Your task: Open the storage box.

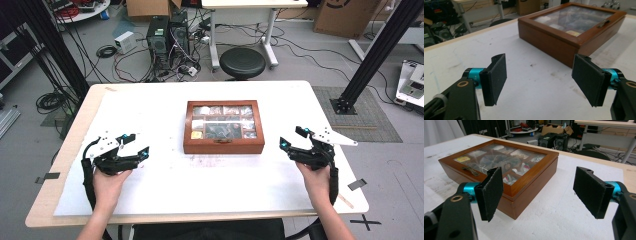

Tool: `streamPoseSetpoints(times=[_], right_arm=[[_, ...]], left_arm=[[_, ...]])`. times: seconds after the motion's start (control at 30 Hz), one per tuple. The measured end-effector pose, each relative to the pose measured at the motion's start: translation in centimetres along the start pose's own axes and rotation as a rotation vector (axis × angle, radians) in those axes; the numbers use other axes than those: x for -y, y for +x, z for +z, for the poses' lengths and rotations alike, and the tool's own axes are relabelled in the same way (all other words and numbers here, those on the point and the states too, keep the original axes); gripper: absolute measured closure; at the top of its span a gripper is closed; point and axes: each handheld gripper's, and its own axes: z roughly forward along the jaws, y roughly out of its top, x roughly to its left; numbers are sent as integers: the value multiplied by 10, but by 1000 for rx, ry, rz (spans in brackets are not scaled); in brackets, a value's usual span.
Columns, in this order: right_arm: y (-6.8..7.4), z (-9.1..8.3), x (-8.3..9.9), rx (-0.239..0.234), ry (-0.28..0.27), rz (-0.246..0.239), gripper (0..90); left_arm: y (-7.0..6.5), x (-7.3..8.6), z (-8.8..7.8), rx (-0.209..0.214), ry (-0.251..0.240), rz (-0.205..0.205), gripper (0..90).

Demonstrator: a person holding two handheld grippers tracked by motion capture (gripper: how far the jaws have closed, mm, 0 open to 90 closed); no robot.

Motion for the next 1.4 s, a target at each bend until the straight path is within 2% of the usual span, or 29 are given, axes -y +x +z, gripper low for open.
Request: streamPoseSetpoints(times=[0.07,0.17,0.23,0.3,0.33,0.4,0.53,0.77,1.17,1.23,1.4], right_arm=[[0,0,0,1,0,-1,248],[0,0,0,-1,6,-1,248],[-1,1,0,-2,11,3,248],[-1,1,1,-3,12,3,247],[-2,2,1,1,13,5,248],[-2,3,1,-1,20,9,248],[-3,5,1,-8,32,12,248],[-1,10,2,-25,53,13,252],[-4,30,7,-65,141,33,274],[-4,34,7,-68,154,22,300],[-1,42,7,-79,184,10,303]], left_arm=[[-1,0,0,2,-13,1,276],[-4,-1,0,4,-47,29,276],[-4,-1,0,12,-49,25,276],[-4,-1,0,11,-42,20,276],[-3,0,0,19,-23,-4,276],[-1,1,1,35,-8,-25,271],[-1,0,2,27,7,-33,239],[-1,-1,2,35,15,-34,238],[0,0,3,46,28,-45,239],[0,0,4,48,27,-44,239],[0,0,4,46,30,-44,238]])
